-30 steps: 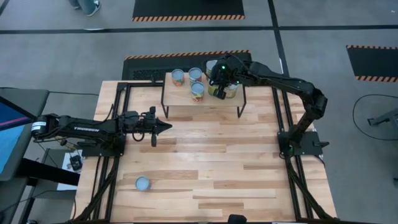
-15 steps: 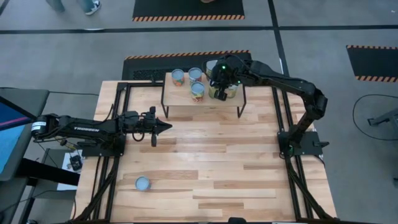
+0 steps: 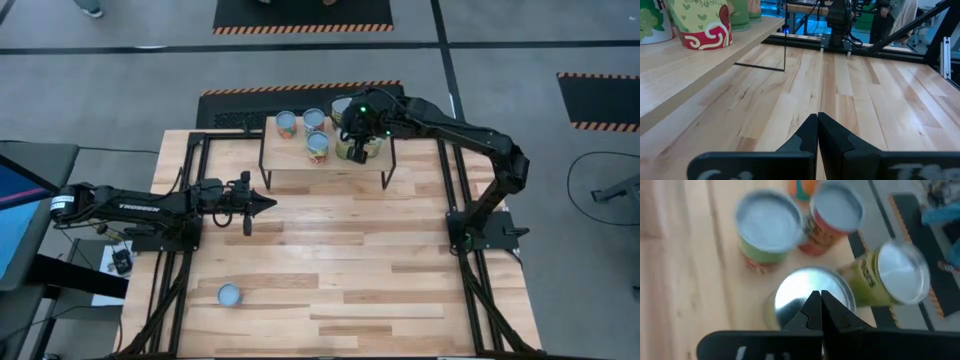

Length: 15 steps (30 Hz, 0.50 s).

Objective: Pick and place cans onto a shelf
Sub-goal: Adjust the canned fruits on the shelf

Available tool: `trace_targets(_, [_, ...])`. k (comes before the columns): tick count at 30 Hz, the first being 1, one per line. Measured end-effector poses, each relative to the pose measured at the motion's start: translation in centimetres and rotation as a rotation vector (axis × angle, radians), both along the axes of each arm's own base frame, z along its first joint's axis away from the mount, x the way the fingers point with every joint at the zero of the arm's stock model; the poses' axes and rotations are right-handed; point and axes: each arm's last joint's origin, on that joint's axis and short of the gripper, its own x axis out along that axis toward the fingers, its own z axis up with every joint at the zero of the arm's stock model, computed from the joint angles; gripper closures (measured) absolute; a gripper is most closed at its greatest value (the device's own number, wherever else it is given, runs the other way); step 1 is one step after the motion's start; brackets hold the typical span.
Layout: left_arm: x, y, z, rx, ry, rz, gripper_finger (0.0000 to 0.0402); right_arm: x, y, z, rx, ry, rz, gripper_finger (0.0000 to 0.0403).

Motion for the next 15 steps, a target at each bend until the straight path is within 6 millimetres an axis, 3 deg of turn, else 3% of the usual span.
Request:
trace_targets(8, [0.0,0.0,-0.1,0.001,0.007,0.000,0.0401,-0.6,2.7,-0.5,0.097,0.127,0.120,0.0397])
trace_targets(15, [0.0,0.0,-0.1,0.000,0.007,-0.001,0.0401,-0.7,2.4,-1.2,0.087,0.185,0.063,0.0397])
